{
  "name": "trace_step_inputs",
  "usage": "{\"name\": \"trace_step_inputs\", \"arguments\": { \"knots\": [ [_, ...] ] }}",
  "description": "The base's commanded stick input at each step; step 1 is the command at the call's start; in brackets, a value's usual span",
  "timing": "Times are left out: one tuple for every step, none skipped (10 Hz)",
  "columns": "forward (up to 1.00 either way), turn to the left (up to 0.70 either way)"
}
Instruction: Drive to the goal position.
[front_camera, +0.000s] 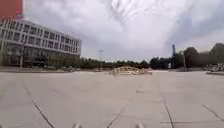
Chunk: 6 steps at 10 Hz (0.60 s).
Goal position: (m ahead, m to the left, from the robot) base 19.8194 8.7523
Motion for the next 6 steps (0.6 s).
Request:
{"name": "trace_step_inputs", "arguments": {
  "knots": [
    [0.70, 0.00],
    [0.70, 0.00],
    [0.70, 0.00],
    [0.70, 0.00],
    [0.70, 0.00],
    [0.70, 0.00]
  ]
}}
